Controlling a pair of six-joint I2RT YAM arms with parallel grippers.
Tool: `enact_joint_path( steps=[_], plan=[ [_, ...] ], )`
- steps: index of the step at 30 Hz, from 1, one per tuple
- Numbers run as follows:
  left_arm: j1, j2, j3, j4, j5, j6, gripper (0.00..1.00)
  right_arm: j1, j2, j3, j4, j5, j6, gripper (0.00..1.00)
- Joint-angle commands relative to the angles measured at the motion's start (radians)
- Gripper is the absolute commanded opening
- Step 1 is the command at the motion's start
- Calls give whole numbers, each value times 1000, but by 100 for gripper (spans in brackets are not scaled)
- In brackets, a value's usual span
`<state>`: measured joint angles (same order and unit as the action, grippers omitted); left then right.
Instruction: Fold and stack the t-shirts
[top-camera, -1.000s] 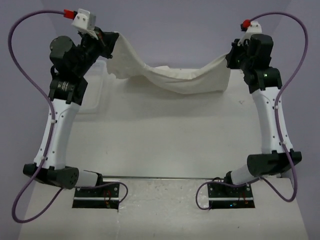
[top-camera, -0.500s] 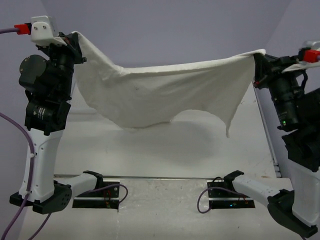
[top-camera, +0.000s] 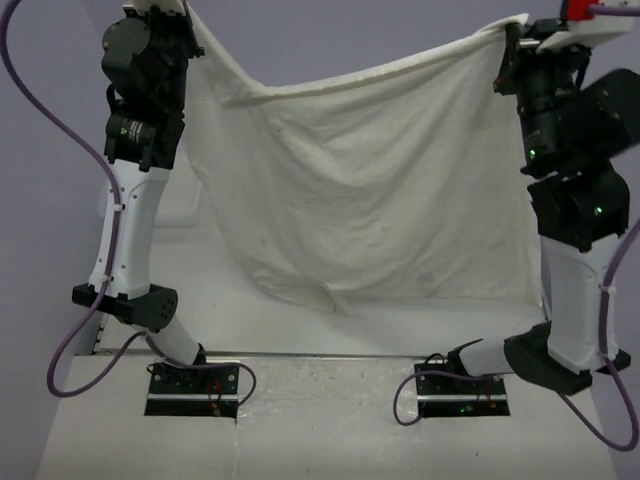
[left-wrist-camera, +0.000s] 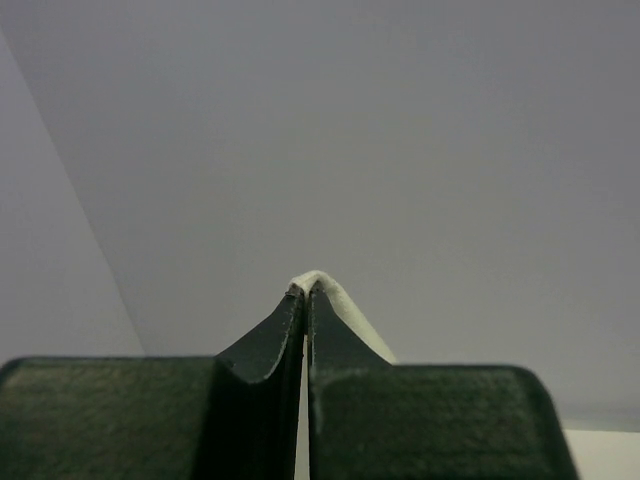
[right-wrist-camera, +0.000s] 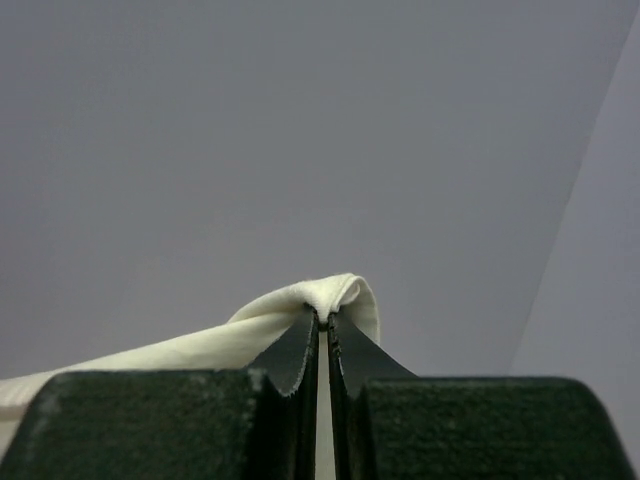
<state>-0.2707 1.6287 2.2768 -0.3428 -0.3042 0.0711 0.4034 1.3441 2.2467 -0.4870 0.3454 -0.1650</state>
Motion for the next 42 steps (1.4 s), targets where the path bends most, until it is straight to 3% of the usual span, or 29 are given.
enact_joint_path(
  steps=[1, 4, 7, 11, 15, 20, 25, 30, 35, 42],
  plan=[
    [14, 111, 138, 109, -23, 105, 0, -53, 151, 123, 22, -38, -42, 0],
    [62, 172, 159, 201, 53, 94, 0, -118, 280, 246, 30, -91, -25, 0],
    [76, 232, 214, 286, 36, 119, 0, -155, 375, 317, 101, -79, -51, 0],
    [128, 276, 268, 395, 89, 92, 0, -184, 405, 295, 251, -85, -123, 0],
    [177, 322, 371, 418, 152, 27, 0, -215, 412, 327, 289, -112, -79, 0],
    [180, 316, 395, 396, 204, 7, 0, -215, 372, 294, 306, -112, -85, 0],
    [131, 225, 322, 383, 177, 47, 0, -201, 325, 229, 277, -103, -79, 0],
    [21, 47, 153, 387, 96, 145, 0, -123, 172, 65, 294, -54, -136, 0],
    [-117, -111, 44, 392, 31, 206, 0, 38, 35, 27, 283, 23, -218, 0],
    [-151, -337, -54, 386, 80, 167, 0, 230, -174, -9, 283, 63, -268, 0]
  ],
)
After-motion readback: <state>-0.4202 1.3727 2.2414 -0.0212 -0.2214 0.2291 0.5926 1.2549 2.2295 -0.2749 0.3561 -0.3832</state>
